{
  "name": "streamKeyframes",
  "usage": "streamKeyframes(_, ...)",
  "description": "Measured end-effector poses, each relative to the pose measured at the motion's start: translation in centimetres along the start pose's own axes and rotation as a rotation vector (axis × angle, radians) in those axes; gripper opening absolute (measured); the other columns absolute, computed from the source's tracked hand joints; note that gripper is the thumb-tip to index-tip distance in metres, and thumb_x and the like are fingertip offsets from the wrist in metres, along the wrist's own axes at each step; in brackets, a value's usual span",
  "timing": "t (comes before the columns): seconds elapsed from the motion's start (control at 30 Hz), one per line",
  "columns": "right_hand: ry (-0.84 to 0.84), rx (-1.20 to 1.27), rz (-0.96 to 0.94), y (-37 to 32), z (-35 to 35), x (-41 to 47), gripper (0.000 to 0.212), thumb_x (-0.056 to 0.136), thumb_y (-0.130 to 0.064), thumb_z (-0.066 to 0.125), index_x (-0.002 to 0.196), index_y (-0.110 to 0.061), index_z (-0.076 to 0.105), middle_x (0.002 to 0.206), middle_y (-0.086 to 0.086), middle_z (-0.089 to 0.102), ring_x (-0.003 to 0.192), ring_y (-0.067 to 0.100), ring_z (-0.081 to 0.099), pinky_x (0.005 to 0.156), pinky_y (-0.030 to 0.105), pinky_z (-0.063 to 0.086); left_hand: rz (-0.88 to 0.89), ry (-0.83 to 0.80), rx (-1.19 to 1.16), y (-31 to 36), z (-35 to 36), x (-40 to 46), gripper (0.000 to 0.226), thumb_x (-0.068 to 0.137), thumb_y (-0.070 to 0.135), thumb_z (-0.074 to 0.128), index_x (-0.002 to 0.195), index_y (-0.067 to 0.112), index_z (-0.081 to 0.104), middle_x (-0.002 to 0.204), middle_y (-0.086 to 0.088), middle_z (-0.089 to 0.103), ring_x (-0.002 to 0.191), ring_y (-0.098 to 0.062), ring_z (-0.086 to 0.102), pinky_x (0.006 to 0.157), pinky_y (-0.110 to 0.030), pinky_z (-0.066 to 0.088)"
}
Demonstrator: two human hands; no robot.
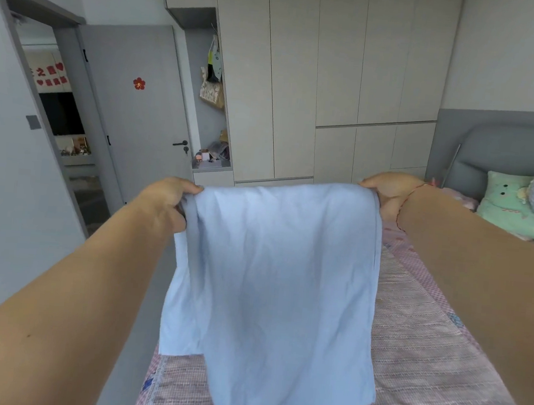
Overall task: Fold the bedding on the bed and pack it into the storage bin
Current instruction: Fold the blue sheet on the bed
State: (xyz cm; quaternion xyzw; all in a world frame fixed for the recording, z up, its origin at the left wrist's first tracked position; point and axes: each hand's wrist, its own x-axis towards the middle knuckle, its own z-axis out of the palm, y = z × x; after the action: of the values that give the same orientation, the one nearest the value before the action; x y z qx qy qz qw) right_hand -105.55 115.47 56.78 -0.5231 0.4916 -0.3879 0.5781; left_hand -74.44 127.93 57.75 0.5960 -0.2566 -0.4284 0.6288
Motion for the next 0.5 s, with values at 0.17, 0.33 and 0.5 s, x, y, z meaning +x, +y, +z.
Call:
streamKeyframes(0.17,-0.100,0.272,-0.164,-0.2,-0.6,-0.6,0.043,0.090,0.012,0.045,0.120,-0.018,0.051,0.103,0.013,0.063,0.089,0.024,0.063,0.077,0.039,0.051,0.161,-0.240,-0.120,-2.1,-1.4,-0.1,0.088,0.091,-0.007,0.052,0.154,0.032,0.003,0.134,0.002,0.049,0.088,-0.015,0.070,0.077,-0.038,0.056)
streamKeyframes(0.33,-0.083,0.304,-0.278,0.5,-0.2,0.0,0.044,0.089,0.012,0.049,0.121,-0.018,0.054,0.097,0.012,0.066,0.078,0.019,0.068,0.073,0.033,0.057,0.227,-0.143,-0.099,-2.1,-1.1,0.9,0.084,0.091,-0.008,0.052,0.153,0.036,0.015,0.121,-0.007,0.053,0.097,-0.022,0.068,0.078,-0.037,0.055)
streamKeyframes(0.5,-0.148,0.143,-0.349,0.5,-1.4,-0.2,0.054,0.080,0.022,0.051,0.123,-0.011,0.056,0.101,0.015,0.064,0.081,0.019,0.069,0.067,0.029,0.058,0.201,-0.104,0.034,-0.7,-0.4,0.9,0.038,0.090,-0.006,0.052,0.112,0.020,0.066,0.105,-0.009,0.068,0.084,-0.022,0.069,0.075,-0.036,0.056)
